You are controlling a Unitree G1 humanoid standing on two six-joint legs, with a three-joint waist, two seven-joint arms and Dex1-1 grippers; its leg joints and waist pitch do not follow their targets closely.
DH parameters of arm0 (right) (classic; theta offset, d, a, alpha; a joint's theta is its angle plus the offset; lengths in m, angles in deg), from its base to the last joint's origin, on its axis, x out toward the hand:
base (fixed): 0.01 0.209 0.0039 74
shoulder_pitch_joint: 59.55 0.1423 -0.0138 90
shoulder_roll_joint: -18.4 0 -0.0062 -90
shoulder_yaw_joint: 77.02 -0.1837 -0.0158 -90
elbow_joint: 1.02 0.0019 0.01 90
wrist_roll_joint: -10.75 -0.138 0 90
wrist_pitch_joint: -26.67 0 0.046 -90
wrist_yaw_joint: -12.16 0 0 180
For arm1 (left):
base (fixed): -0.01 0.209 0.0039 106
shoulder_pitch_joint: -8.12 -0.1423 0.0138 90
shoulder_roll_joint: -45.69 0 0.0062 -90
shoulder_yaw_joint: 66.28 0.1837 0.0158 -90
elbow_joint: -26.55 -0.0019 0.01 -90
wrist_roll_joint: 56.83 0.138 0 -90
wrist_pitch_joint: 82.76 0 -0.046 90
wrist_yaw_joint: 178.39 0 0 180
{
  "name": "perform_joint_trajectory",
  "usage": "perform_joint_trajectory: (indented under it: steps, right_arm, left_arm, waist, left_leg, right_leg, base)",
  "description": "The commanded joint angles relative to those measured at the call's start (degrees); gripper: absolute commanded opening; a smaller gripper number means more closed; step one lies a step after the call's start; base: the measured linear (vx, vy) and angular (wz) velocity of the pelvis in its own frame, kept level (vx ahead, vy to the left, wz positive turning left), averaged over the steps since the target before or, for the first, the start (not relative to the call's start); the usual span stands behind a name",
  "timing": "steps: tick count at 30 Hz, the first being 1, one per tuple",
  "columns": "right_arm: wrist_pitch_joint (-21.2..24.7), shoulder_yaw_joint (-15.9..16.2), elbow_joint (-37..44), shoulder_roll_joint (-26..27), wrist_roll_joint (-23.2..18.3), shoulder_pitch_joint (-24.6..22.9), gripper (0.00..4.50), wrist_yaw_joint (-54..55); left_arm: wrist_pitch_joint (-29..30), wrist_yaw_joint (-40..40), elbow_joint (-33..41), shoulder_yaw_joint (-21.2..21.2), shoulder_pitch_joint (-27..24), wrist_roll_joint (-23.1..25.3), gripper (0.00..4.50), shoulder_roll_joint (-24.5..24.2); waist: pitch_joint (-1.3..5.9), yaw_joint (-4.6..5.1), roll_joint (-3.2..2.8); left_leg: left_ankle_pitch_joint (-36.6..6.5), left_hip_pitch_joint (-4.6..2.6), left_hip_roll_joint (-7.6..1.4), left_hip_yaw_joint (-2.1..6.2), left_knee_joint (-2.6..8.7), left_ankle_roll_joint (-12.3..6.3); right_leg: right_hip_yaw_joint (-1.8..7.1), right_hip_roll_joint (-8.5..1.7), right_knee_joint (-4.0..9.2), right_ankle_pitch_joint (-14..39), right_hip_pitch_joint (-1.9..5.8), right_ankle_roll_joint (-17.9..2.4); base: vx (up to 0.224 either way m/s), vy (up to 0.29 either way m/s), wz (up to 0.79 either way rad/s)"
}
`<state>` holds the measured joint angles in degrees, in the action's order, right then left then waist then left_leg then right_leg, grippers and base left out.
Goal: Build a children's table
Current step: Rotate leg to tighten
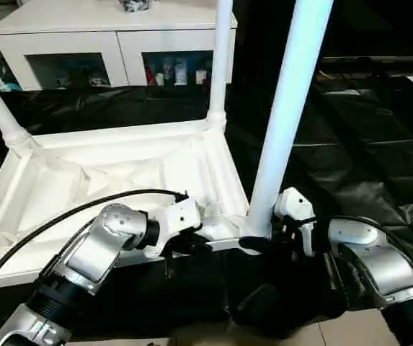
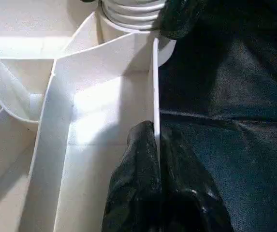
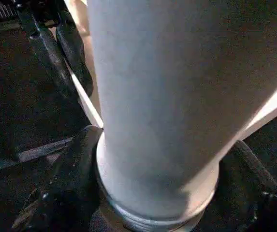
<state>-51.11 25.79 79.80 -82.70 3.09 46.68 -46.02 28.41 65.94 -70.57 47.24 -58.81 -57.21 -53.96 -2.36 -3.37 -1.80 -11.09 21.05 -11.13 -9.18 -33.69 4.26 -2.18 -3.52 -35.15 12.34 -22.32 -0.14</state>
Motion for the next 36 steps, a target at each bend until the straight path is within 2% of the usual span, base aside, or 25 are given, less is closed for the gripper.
perform_joint_trajectory:
  steps: [1, 8, 10, 14, 16, 17, 19, 20, 21, 22, 24, 25, 26, 28, 29, 32, 33, 36]
  right_arm:
    - [-0.6, 0.6, 0.4, 0.6, -0.3, 0.1, 2.75, -0.2]
    - [-1.6, 0.3, -0.7, 2.0, 0.2, 0.2, 2.74, 1.7]
    - [-1.8, 0.1, -1.1, 2.4, 0.3, 0.3, 2.74, 2.6]
    - [-0.9, -2.1, -6.0, 7.5, 2.1, 2.0, 2.74, 12.8]
    - [0.7, -3.5, -9.2, 12.1, 3.0, 3.3, 2.74, 20.7]
    - [1.9, -4.2, -10.7, 14.9, 3.4, 3.9, 2.74, 25.2]
    - [2.4, -4.5, -11.2, 16.0, 3.5, 4.1, 2.74, 26.8]
    - [3.7, -6.3, -14.1, 20.2, 3.9, 5.5, 2.74, 34.4]
    - [3.7, -6.3, -14.1, 20.2, 3.9, 5.5, 2.74, 34.4]
    - [4.1, -7.5, -16.4, 22.7, 4.3, 6.6, 2.74, 39.7]
    - [4.3, -8.7, -19.9, 25.9, 4.9, 8.0, 2.73, 45.9]
    - [4.3, -8.7, -19.9, 25.9, 4.9, 8.0, 2.73, 45.9]
    - [4.2, -10.7, -23.0, 28.9, 4.0, 9.5, 2.73, 51.0]
    - [4.2, -11.8, -24.4, 30.2, 3.7, 10.1, 2.73, 52.9]
    - [4.0, -13.0, -25.7, 32.4, 3.7, 11.2, 2.73, 55.9]
    - [2.6, -11.3, -25.2, 32.8, 5.6, 11.5, 2.73, 55.6]
    - [2.6, -11.3, -25.3, 32.9, 5.9, 11.6, 2.73, 55.6]
    - [2.3, -11.0, -25.9, 32.9, 5.9, 12.0, 2.73, 54.9]
  left_arm:
    - [-0.1, 1.9, 1.8, 2.2, -0.3, -0.9, 0.0, 0.5]
    - [0.1, 1.2, 1.1, 2.1, -0.3, -0.7, 0.0, 0.8]
    - [0.3, 1.0, 0.9, 2.0, -0.2, -0.7, 0.0, 1.0]
    - [1.8, -3.8, -3.0, 0.5, 0.8, -0.2, 0.0, 4.1]
    - [2.7, -10.0, -8.0, -1.2, 2.5, 0.9, 0.0, 7.8]
    - [3.4, -13.4, -10.6, -2.2, 3.5, 1.3, 0.0, 9.9]
    - [3.8, -14.6, -11.5, -2.6, 3.9, 1.4, 0.0, 10.7]
    - [5.4, -19.7, -15.4, -4.2, 5.6, 1.7, 0.0, 13.9]
    - [5.4, -19.7, -15.4, -4.2, 5.6, 1.7, 0.0, 13.9]
    - [6.2, -23.3, -18.1, -5.2, 6.8, 2.0, 0.0, 15.8]
    - [6.9, -27.6, -22.0, -6.1, 8.3, 2.7, 0.0, 18.3]
    - [6.9, -27.6, -22.0, -6.1, 8.3, 2.7, 0.0, 18.3]
    - [6.1, -31.0, -25.3, -6.8, 9.4, 3.2, 0.0, 20.5]
    - [5.7, -32.3, -26.8, -7.1, 9.9, 3.5, 0.0, 21.5]
    - [4.6, -33.3, -28.4, -6.8, 10.5, 4.2, 0.0, 22.9]
    - [4.1, -32.4, -28.4, -6.2, 10.6, 4.5, 0.0, 23.3]
    - [3.9, -32.1, -28.4, -6.1, 10.7, 4.5, 0.0, 23.2]
    - [3.6, -31.2, -28.4, -5.7, 10.6, 4.6, 0.0, 22.7]
  waist:
    - [3.17, -0.06, 0.49]
    - [3.22, -0.04, 0.5]
    - [3.09, 0.0, 0.46]
    - [2.74, 0.66, 0.42]
    - [2.41, 1.16, 0.44]
    - [2.49, 1.3, 0.39]
    - [2.54, 1.31, 0.51]
    - [2.61, 1.25, 0.44]
    - [2.3, 1.43, 0.41]
    - [2.41, 1.39, 0.42]
    - [2.39, 1.42, 0.38]
    - [2.45, 1.39, 0.34]
    - [2.26, 1.39, 0.36]
    - [2.22, 1.41, 0.27]
    - [2.21, 1.28, 0.36]
    - [2.15, 1.33, 0.41]
    - [2.12, 1.39, 0.6]
    - [2.15, 1.39, 0.69]
  left_leg:
    - [-4.6, -0.32, -1.65, 0.01, 3.31, -5.03]
    - [-4.5, -0.25, -1.61, -0.02, 3.22, -5.19]
    - [-5.3, -0.28, -1.62, 0.0, 3.33, -4.81]
    - [-8.0, -0.32, -1.49, -0.03, 3.66, -2.97]
    - [-11.9, -0.68, -1.36, 0.0, 4.0, -0.98]
    - [-12.2, -0.64, -1.33, 0.07, 4.05, -0.6]
    - [-12.1, -0.68, -1.36, 0.2, 4.17, 0.08]
    - [-11.9, -0.56, -1.36, 0.22, 4.17, 0.1]
    - [-12.9, -0.75, -1.19, 0.02, 4.25, 0.17]
    - [-13.1, -0.72, -1.09, 0.17, 4.25, 0.4]
    - [-14.6, -1.1, -1.06, 0.26, 4.37, 1.14]
    - [-14.6, -1.04, -1.09, 0.27, 4.41, 1.11]
    - [-15.3, -1.08, -1.09, 0.16, 4.54, 0.77]
    - [-16.9, -1.57, -1.06, 0.21, 4.59, 0.9]
    - [-17.9, -1.56, -1.11, 0.31, 4.71, 0.82]
    - [-19.3, -1.37, -1.18, 0.5, 5.06, 0.82]
    - [-19.5, -1.16, -1.08, 0.52, 5.16, 0.71]
    - [-19.7, -1.19, -1.03, 0.57, 5.31, 0.03]
  right_leg:
    - [2.11, -3.55, 3.06, -3.9, 3.1, -15.6]
    - [2.1, -3.63, 2.97, -4.0, 3.13, -15.7]
    - [2.05, -3.58, 3.14, -2.7, 3.06, -15.6]
    - [2.05, -3.55, 3.63, 2.8, 2.76, -14.9]
    - [2.06, -3.59, 4.39, 10.1, 2.48, -13.8]
    - [2.1, -3.65, 4.4, 11.0, 2.52, -13.6]
    - [2.17, -3.66, 4.54, 11.6, 2.56, -12.7]
    - [2.2, -3.68, 4.51, 11.1, 2.65, -12.2]
    - [2.3, -3.64, 4.91, 12.7, 2.17, -11.9]
    - [2.25, -3.76, 4.85, 13.5, 2.46, -11.7]
    - [2.31, -3.79, 5.25, 17.0, 2.15, -10.6]
    - [2.33, -3.81, 5.25, 16.8, 2.2, -10.4]
    - [2.38, -3.74, 5.48, 16.9, 1.88, -9.9]
    - [2.34, -3.74, 5.73, 18.6, 1.66, -9.8]
    - [2.3, -3.75, 5.8, 19.4, 1.75, -9.3]
    - [2.17, -3.87, 5.95, 20.8, 1.8, -8.1]
    - [2.12, -3.9, 6.04, 21.8, 1.84, -7.4]
    - [2.14, -4.2, 6.38, 24.2, 1.66, -6.4]
  base:
    - [0.0, 0.0, 0.0]
    - [0.0, 0.0, 0.0]
    - [0.0, 0.0, 0.0]
    - [0.0, 0.0, 0.0]
    - [0.0, 0.0, 0.0]
    - [0.0, 0.0, 0.0]
    - [0.0, 0.0, 0.0]
    - [0.0, 0.0, 0.0]
    - [0.0, 0.0, 0.0]
    - [0.0, 0.0, 0.0]
    - [0.0, 0.0, 0.0]
    - [0.0, 0.0, 0.0]
    - [0.0, 0.0, 0.0]
    - [0.0, 0.0, 0.0]
    - [0.0, 0.0, 0.0]
    - [0.0, 0.0, 0.0]
    - [0.0, 0.0, 0.0]
    - [0.0, 0.0, 0.0]
